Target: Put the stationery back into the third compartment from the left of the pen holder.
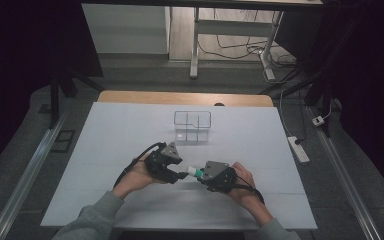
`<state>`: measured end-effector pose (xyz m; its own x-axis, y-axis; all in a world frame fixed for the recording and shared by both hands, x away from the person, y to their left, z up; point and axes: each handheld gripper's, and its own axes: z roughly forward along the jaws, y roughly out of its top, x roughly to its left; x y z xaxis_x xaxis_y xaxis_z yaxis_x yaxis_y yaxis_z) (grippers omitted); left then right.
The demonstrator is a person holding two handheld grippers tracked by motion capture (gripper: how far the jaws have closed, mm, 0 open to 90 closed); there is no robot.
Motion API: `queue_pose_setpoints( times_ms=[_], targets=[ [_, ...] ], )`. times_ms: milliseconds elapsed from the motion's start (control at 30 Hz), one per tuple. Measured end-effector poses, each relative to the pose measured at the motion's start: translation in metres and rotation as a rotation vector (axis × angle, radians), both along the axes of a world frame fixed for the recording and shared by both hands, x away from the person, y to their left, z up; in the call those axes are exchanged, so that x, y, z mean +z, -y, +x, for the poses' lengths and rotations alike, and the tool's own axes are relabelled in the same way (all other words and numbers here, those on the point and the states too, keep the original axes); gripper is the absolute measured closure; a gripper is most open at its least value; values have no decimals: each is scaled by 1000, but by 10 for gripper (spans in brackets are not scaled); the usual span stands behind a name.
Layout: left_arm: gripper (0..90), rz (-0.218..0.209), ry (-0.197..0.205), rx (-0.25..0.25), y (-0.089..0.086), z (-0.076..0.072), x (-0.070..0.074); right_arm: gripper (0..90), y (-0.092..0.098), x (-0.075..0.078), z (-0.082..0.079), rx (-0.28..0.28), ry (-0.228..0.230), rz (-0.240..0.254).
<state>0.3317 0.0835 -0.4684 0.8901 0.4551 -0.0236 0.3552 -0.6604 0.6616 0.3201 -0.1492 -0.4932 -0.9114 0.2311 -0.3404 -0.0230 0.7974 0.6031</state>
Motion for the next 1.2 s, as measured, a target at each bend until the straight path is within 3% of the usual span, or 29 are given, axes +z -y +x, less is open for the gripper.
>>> queue_pose_setpoints(
  times_ms=[167,300,733,1200],
  targets=[
    [364,-53,-9,67,-10,4,-1,647,7,7,5,-52,-17,106],
    [358,-86,-14,91,-16,5,-1,647,14,11,8,-83,-38,175],
    [344,-94,-9,104,-20,5,-5,647,17,12,10,-105,-103,247],
    [336,-271,-16,109,-18,1,-2,647,13,7,11,-117,-147,307]
  ],
)
